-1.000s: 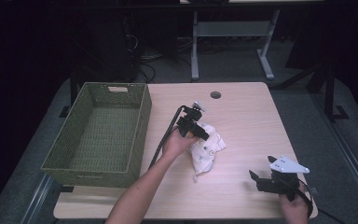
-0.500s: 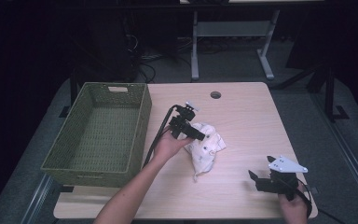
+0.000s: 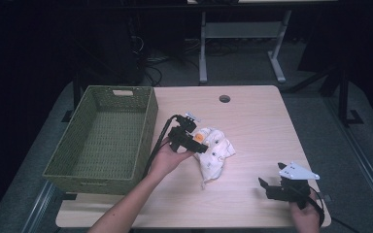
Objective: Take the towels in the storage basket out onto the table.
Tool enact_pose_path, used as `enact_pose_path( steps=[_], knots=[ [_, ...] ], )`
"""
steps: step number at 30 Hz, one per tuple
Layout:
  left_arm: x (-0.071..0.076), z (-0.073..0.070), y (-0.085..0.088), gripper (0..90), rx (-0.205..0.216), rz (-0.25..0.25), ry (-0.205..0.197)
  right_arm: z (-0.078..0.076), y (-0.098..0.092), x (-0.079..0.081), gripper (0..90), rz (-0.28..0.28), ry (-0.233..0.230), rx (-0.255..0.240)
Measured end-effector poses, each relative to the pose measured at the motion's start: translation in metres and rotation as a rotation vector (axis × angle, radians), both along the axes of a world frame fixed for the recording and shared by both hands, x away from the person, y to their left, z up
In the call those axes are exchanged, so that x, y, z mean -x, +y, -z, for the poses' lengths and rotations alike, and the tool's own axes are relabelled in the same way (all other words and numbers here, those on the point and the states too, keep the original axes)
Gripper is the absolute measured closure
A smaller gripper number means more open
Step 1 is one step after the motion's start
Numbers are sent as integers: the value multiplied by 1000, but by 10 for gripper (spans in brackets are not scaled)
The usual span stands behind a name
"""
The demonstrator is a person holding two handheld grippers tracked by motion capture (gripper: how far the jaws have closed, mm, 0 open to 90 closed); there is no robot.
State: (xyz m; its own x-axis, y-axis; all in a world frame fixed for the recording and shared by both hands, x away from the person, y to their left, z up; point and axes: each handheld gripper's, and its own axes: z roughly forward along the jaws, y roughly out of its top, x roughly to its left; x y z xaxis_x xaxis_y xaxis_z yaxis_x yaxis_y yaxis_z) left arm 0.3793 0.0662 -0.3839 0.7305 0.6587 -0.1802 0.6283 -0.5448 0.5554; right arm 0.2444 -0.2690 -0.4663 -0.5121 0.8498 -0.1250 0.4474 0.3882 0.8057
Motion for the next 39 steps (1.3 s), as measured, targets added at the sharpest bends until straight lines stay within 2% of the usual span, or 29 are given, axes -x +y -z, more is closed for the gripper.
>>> enact_pose_path(
  steps=[7, 13, 15, 23, 25, 26, 28, 30, 31, 39],
  knots=[
    [17, -2, 9, 263, 31, 24, -7, 0, 0, 0, 132, 2, 2, -2],
    [30, 2, 19, 265, 65, 39, 9, 0, 0, 1, 132, 2, 1, -2],
    [32, 4, 23, 264, 56, 45, 16, 0, 0, 1, 132, 2, 1, -2],
    [46, 11, 37, 264, 78, 44, 18, 1, 1, 0, 132, 2, 3, 3],
    [51, 12, 40, 264, 99, 42, 16, 1, 1, 1, 132, 2, 3, 1],
    [54, 13, 40, 264, 122, 35, 16, 1, 1, 1, 132, 2, 4, -3],
    [57, 15, 41, 264, 104, 47, 4, 1, 1, 1, 132, 1, 6, -7],
    [61, 17, 42, 261, 109, 47, 8, 1, 2, 1, 132, 1, 7, -9],
    [63, 18, 43, 261, 99, 54, 1, 1, 2, 1, 132, -1, 6, -8],
    [85, 30, 54, 260, 139, 56, 11, 2, 2, 1, 132, 1, 11, -6]
  ],
)
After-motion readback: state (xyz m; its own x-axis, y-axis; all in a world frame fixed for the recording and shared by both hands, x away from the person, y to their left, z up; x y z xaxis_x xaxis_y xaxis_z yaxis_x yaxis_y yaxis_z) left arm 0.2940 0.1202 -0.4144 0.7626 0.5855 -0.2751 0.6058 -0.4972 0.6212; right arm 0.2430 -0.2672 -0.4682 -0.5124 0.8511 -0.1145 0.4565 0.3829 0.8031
